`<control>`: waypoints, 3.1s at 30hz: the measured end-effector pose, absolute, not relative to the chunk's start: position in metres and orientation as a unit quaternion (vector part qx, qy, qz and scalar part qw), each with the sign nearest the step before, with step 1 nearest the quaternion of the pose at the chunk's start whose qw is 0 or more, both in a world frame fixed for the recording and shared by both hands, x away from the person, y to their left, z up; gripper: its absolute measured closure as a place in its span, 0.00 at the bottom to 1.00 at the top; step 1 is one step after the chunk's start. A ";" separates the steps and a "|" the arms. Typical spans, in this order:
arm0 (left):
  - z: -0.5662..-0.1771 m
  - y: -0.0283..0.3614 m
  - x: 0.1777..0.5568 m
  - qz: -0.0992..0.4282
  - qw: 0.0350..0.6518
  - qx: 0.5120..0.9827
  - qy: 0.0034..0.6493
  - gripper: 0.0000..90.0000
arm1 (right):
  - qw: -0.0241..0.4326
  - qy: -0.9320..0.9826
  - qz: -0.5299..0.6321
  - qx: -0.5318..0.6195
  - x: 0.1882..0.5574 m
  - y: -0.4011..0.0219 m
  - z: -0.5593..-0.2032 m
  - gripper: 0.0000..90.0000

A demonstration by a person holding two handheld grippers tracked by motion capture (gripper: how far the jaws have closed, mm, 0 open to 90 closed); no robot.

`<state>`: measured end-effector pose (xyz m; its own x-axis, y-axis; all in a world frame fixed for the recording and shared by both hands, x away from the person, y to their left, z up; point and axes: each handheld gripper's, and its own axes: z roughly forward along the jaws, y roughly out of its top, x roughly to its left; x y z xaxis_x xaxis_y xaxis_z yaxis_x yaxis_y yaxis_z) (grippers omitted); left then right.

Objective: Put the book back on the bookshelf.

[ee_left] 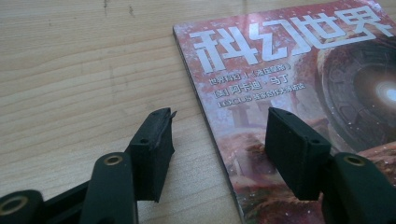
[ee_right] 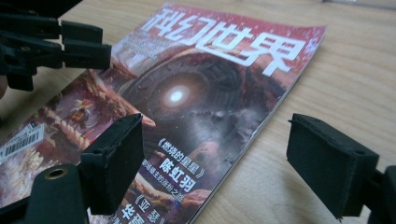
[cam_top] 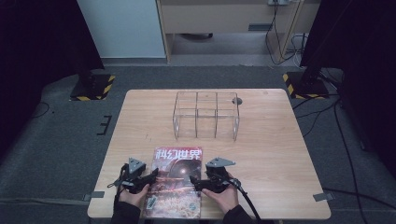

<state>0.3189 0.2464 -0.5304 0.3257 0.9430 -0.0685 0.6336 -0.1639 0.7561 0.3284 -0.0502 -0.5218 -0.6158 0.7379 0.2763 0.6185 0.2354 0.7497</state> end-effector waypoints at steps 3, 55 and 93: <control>-0.531 0.246 0.319 0.216 0.359 0.732 0.538 0.46 | 0.063 0.783 0.440 0.436 0.328 -0.049 -0.524 0.22; -0.533 0.235 0.315 0.190 0.378 0.722 0.548 0.51 | -0.033 0.684 0.532 0.498 0.326 -0.054 -0.541 0.24; -0.533 0.236 0.314 0.185 0.381 0.715 0.557 0.50 | -0.034 0.668 0.562 0.487 0.332 -0.057 -0.536 0.29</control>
<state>0.3141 0.2358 -0.5333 0.3112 0.9368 -0.1597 0.6548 -0.0896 0.7505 0.3316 -0.0569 -0.5365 -0.5235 0.6115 0.5934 0.6890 -0.1059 0.7170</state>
